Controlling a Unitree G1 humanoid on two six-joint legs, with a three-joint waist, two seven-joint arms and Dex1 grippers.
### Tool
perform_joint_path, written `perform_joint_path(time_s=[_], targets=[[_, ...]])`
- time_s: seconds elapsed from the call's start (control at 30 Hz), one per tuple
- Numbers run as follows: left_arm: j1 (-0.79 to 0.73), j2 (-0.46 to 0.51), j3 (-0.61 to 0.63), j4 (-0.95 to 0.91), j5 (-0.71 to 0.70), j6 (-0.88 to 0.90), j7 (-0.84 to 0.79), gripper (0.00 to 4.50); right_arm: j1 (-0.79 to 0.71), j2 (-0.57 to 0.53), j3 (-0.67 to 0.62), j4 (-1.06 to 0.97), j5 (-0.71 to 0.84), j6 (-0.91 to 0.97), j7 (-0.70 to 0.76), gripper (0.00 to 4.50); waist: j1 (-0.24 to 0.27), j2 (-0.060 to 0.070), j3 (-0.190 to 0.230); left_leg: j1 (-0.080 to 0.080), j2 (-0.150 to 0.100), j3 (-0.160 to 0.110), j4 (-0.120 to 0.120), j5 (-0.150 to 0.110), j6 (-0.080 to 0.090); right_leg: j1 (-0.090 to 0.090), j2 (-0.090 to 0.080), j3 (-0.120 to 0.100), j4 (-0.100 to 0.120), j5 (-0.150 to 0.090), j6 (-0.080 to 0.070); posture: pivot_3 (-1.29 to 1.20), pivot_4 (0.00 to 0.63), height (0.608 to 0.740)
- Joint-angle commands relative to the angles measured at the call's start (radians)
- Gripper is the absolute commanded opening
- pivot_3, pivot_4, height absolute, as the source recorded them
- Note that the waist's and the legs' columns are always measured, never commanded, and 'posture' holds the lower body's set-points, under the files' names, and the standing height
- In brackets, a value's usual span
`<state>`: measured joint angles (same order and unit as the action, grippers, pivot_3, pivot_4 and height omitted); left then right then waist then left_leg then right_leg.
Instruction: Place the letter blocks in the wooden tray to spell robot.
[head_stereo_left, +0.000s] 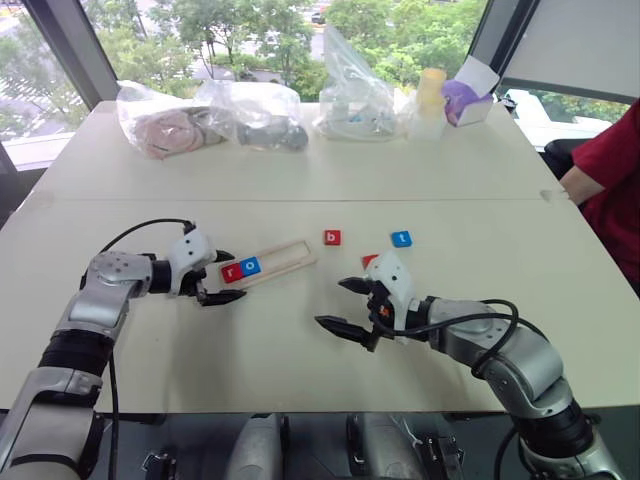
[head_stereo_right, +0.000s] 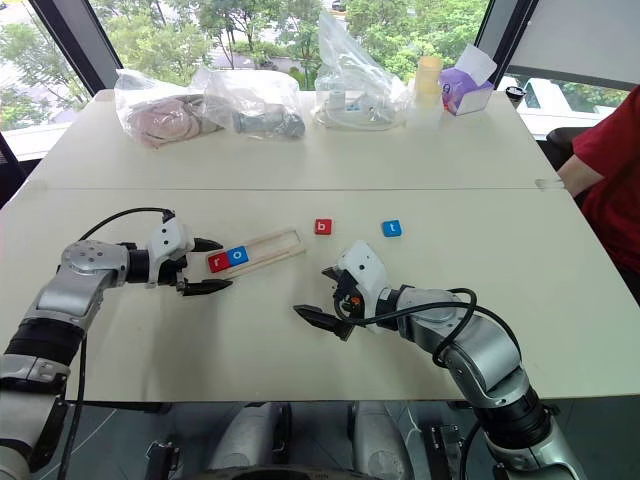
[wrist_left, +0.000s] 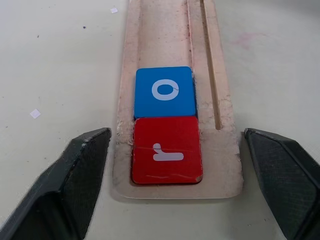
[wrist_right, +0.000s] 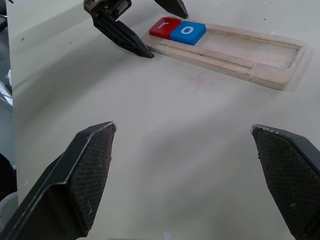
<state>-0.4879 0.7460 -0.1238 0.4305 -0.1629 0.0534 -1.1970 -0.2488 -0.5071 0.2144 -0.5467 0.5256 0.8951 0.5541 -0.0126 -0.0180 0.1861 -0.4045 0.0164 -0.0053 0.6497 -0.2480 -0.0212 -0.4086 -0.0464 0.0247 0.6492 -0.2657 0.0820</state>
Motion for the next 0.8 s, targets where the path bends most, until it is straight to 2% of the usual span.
perform_joint_path(time_s=[0.03,0.1,0.27,0.37,0.53,0.8], targets=[[0.018,0.003,-0.014,0.021,0.035,0.011,0.000,3.09,0.001,0.002,-0.027,-0.042,0.011,-0.011,-0.001,4.50,0.000,0.000,0.000,0.000,0.000,0.000,0.000,0.000,0.000,0.000,0.000,0.000,0.000,0.000,0.000,0.00,0.150,0.740],[0.019,0.009,-0.015,0.011,0.040,0.006,0.000,3.10,0.003,-0.002,-0.038,-0.040,0.013,-0.010,-0.001,4.50,0.000,0.000,0.000,0.000,0.000,0.000,0.000,0.000,0.000,0.000,0.000,0.000,0.000,0.001,0.001,0.00,0.150,0.740],[0.011,0.062,-0.018,-0.203,-0.006,0.037,-0.089,3.10,0.057,-0.002,-0.220,-0.062,0.081,0.029,-0.051,4.50,0.002,-0.001,0.000,-0.003,0.000,-0.001,0.000,0.000,0.000,-0.002,0.000,0.000,0.000,0.001,0.002,0.00,0.150,0.740],[-0.008,0.063,-0.045,-0.247,-0.001,0.027,-0.139,3.10,0.095,0.002,-0.298,-0.077,0.107,0.046,-0.083,4.50,0.002,-0.001,0.000,-0.004,0.000,-0.001,-0.001,0.000,0.000,-0.003,0.000,0.000,-0.001,0.001,0.003,0.00,0.150,0.740],[-0.081,-0.004,-0.095,-0.159,0.033,-0.023,-0.164,3.10,0.123,-0.004,-0.347,-0.074,0.089,0.041,-0.127,4.50,-0.001,-0.001,0.000,-0.004,0.000,0.000,-0.001,0.000,0.000,-0.003,0.001,0.000,0.000,0.001,0.002,0.00,0.150,0.740],[-0.138,-0.077,-0.139,-0.022,0.074,-0.116,-0.194,3.10,0.128,0.009,-0.321,-0.077,0.064,0.029,-0.178,4.50,-0.002,-0.001,0.000,-0.004,-0.001,0.001,-0.001,0.000,0.000,-0.003,0.003,0.000,0.000,0.001,0.003,0.00,0.150,0.740]])
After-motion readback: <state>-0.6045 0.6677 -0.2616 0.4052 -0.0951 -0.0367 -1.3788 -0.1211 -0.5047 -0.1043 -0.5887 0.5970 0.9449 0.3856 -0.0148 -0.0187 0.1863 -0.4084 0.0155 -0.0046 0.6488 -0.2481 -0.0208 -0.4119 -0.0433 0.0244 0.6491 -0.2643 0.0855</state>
